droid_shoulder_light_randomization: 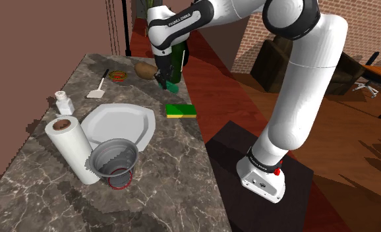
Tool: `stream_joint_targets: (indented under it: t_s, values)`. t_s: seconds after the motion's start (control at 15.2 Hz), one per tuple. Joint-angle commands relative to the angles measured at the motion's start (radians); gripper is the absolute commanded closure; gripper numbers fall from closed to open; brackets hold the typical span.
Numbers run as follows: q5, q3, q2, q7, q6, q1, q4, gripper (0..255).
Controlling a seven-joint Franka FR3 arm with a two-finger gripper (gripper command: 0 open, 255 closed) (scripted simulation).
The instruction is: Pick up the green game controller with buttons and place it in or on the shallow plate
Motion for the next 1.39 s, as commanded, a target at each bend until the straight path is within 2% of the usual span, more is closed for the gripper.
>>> stream_joint_targets:
  t_s: [0.0, 0.66, 1.32]
  values:
    - [0.001, 0.001, -0.013, -0.001, -0.023, 0.001, 0.009, 255]
    - [0.006, 0.002, -0.062, -0.010, -0.143, 0.001, 0.082, 255]
    - [0.031, 0.098, -0.067, 0.207, -0.150, 0.130, 0.072, 255]
